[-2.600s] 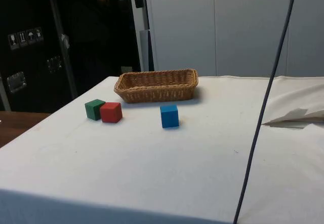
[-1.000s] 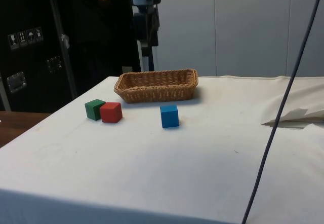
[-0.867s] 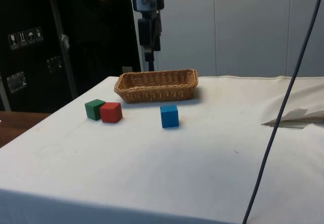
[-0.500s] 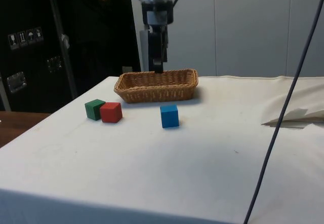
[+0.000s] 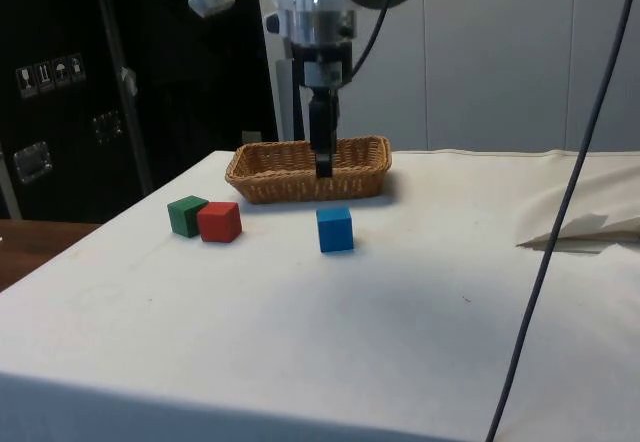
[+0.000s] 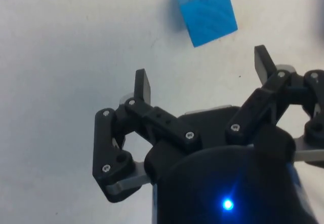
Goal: Pick up the blue cube and place it into the basket.
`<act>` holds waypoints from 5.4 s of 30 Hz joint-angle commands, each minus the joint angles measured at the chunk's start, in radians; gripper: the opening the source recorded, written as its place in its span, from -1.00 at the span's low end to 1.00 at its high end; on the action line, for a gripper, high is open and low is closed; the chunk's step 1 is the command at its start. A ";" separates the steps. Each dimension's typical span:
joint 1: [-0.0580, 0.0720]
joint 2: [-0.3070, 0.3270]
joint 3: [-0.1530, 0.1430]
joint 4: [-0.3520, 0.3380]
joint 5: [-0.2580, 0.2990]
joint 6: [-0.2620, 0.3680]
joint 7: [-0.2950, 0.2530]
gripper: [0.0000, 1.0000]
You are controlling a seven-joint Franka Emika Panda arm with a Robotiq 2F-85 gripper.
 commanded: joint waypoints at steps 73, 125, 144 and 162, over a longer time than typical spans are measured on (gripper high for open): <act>-0.011 0.272 -0.042 -0.005 -0.004 0.315 -0.061 1.00; -0.012 0.040 -0.041 0.056 0.001 0.094 -0.057 -0.98; -0.014 -0.036 -0.047 0.145 0.003 -0.035 -0.061 -0.98; -0.018 -0.028 -0.079 0.293 0.007 -0.148 -0.077 -0.98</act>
